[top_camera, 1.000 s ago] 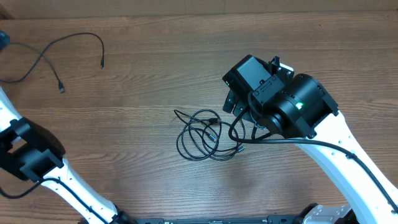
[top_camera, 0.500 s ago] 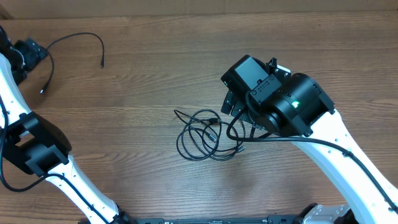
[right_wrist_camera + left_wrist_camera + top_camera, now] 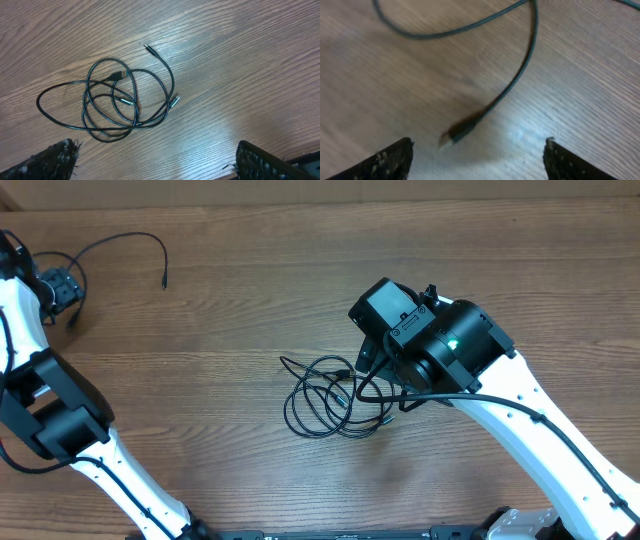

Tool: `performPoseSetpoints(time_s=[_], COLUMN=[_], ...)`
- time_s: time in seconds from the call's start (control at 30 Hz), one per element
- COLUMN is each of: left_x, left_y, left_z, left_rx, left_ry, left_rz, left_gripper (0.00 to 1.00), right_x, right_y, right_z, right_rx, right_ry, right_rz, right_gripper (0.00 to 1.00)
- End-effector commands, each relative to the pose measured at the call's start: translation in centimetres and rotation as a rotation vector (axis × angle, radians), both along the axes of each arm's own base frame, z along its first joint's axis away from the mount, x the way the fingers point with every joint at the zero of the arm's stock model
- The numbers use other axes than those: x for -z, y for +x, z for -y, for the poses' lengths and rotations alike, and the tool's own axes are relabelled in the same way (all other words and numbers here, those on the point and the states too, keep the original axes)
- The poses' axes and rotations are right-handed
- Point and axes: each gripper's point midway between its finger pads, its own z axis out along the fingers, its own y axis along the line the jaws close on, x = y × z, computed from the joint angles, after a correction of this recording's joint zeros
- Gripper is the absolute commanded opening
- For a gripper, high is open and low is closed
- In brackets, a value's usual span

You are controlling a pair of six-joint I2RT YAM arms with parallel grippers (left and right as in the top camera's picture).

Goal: Untangle cables

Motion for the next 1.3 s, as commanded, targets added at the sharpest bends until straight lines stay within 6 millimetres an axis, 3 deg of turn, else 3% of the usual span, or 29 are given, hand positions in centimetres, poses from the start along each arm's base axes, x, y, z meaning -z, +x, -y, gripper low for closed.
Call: performPoseSetpoints(time_s=[0.0, 0.13, 0.27, 0.5, 0.77, 0.8, 0.87, 1.07, 1.2, 1.27], left_x=[2.0, 3.5, 5.0, 6.6, 6.7, 6.9, 7.5, 8.7, 8.8, 8.8], left_y=[1.1, 1.4, 1.1, 0.7, 0.9, 0.7, 0.4, -0.3, -0.4, -0.3], left_z=[1.4, 1.4, 1.6, 1.9, 1.4, 1.5, 1.7, 2.1, 2.3, 2.4], left_rx=[0.116, 0.127, 0.137, 0.167, 0.186, 0.188, 0.188, 0.187, 0.188, 0.192], left_ry=[-0.009, 0.000, 0.004, 0.022, 0.053, 0.051, 0.042, 0.033, 0.023, 0.023], left_rz=[0.019, 0.049, 0.044, 0.036, 0.047, 0.044, 0.034, 0.020, 0.015, 0.014], left_gripper=[0.84, 0.77, 0.60, 0.69, 0.63, 0.56, 0.52, 0.50, 0.30, 0.33], right_x=[0.3, 0.3, 0.4, 0.6, 0.7, 0.7, 0.7, 0.7, 0.7, 0.7], right_y=[0.0, -0.2, -0.4, -1.1, -1.6, -1.6, -1.6, -1.6, -1.6, -1.6], right_z=[0.1, -0.1, -0.5, -1.4, -1.4, -1.4, -1.3, -1.4, -1.3, -1.4], right_rx=[-0.004, -0.007, -0.012, -0.026, -0.029, -0.028, -0.028, -0.029, -0.029, -0.029], right_ry=[-0.010, 0.001, 0.022, 0.073, 0.076, 0.074, 0.074, 0.075, 0.074, 0.075], right_rz=[-0.003, -0.012, -0.026, -0.071, -0.093, -0.095, -0.096, -0.094, -0.095, -0.094], right_gripper=[1.00, 1.00, 1.00, 1.00, 1.00, 1.00, 1.00, 1.00, 1.00, 1.00])
